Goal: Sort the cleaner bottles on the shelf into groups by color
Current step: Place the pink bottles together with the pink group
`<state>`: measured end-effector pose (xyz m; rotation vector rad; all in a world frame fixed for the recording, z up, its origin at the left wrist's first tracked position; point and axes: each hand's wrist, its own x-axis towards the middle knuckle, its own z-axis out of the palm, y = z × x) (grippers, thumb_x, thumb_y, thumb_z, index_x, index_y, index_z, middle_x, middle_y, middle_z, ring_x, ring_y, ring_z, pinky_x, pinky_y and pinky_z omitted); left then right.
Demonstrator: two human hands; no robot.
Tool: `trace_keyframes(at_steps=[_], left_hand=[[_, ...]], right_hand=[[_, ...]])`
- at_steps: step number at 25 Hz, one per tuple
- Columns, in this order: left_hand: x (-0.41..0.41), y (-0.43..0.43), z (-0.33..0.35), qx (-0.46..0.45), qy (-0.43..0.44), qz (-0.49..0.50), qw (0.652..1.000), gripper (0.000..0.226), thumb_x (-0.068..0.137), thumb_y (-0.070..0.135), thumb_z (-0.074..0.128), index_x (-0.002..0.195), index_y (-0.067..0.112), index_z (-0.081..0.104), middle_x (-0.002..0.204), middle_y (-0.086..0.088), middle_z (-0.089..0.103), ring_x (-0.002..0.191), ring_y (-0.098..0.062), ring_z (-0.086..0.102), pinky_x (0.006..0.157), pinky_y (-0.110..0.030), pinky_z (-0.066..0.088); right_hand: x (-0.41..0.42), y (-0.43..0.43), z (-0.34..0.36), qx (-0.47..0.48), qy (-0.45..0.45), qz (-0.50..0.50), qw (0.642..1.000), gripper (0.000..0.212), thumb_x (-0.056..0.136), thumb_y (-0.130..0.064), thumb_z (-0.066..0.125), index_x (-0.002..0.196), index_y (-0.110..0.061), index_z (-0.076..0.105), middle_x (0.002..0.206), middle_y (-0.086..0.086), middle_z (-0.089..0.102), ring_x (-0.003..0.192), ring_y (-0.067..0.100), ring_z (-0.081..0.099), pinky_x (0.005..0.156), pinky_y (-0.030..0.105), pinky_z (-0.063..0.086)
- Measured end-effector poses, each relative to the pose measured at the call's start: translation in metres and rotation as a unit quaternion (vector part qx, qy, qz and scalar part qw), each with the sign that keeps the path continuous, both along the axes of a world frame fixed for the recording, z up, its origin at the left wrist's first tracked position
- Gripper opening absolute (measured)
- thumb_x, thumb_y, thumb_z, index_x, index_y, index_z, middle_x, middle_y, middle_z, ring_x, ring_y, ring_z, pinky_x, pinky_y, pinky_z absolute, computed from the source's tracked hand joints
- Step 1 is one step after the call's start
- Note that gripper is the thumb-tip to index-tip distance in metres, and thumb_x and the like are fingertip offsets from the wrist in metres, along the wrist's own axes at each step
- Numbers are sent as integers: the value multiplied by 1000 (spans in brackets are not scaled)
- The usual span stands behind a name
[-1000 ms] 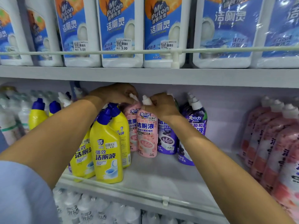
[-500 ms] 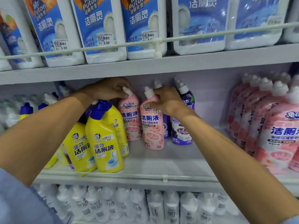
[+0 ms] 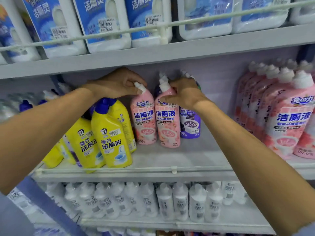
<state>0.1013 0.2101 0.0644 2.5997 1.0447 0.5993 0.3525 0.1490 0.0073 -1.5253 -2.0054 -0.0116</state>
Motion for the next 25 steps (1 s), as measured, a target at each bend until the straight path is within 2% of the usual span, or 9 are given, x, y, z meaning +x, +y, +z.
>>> trace_keyframes(at_steps=[4, 7, 9, 13, 15, 18, 19, 21, 25], left_hand=[[5, -11, 1, -36, -20, -19, 999, 28, 90, 15, 75, 118, 13, 72, 115, -1, 74, 102, -5, 68, 95, -21, 53], [15, -17, 3, -65, 0, -23, 998, 28, 90, 22, 75, 118, 20, 72, 118, 1, 72, 107, -9, 68, 99, -28, 52], [21, -22, 3, -85, -4, -12, 996, 30, 90, 24, 76, 119, 23, 71, 117, 4, 71, 108, -10, 68, 99, -30, 53], [30, -40, 2, -108, -27, -7, 994, 31, 91, 19, 75, 121, 24, 70, 116, 8, 73, 104, -2, 69, 91, -18, 52], [33, -48, -1, -104, -50, -10, 993, 34, 90, 12, 75, 124, 17, 69, 120, 2, 72, 110, -5, 68, 93, -15, 52], [39, -63, -6, -103, -79, -20, 991, 34, 89, 6, 74, 123, 9, 69, 121, -4, 72, 112, -12, 68, 97, -19, 53], [42, -67, -7, -100, -89, -17, 991, 34, 89, 5, 75, 122, 9, 70, 120, -5, 72, 110, -15, 69, 97, -21, 54], [46, -75, -11, -99, -118, -9, 988, 34, 88, 3, 75, 121, 7, 70, 120, -8, 72, 105, -17, 70, 94, -20, 55], [56, -90, -17, -112, -160, -8, 981, 35, 88, 1, 74, 122, 4, 68, 115, -8, 73, 95, -8, 68, 84, -11, 53]], right_hand=[[12, -12, 5, -9, 10, -7, 1000, 50, 80, -55, 76, 116, -20, 74, 121, 6, 71, 118, 26, 59, 93, 25, 45], [22, -22, 10, -25, 11, -26, 999, 48, 78, -57, 78, 106, -18, 75, 104, 5, 73, 96, 23, 62, 78, 26, 43], [28, -29, 13, -38, 16, -33, 999, 46, 78, -54, 80, 105, -18, 75, 98, 5, 72, 93, 23, 64, 73, 25, 40], [36, -43, 17, -38, 12, -38, 998, 41, 79, -48, 82, 102, -15, 75, 90, 6, 71, 85, 25, 64, 64, 25, 37], [39, -50, 16, -39, 6, -38, 999, 35, 79, -46, 82, 95, -16, 73, 80, 1, 66, 78, 23, 60, 56, 15, 36], [44, -63, 16, -45, 18, -31, 998, 37, 78, -44, 84, 104, -18, 75, 82, -3, 66, 77, 17, 60, 57, 4, 36], [47, -69, 15, -47, 37, -22, 998, 38, 77, -41, 85, 106, -18, 76, 84, -2, 69, 79, 17, 64, 61, 6, 40], [53, -81, 14, -45, 63, 2, 997, 37, 76, -37, 87, 107, -18, 78, 90, 1, 75, 85, 18, 71, 72, 23, 52], [67, -103, 15, -43, 66, 20, 997, 38, 76, -38, 87, 110, -22, 78, 91, -4, 78, 86, 5, 72, 78, 27, 56]])
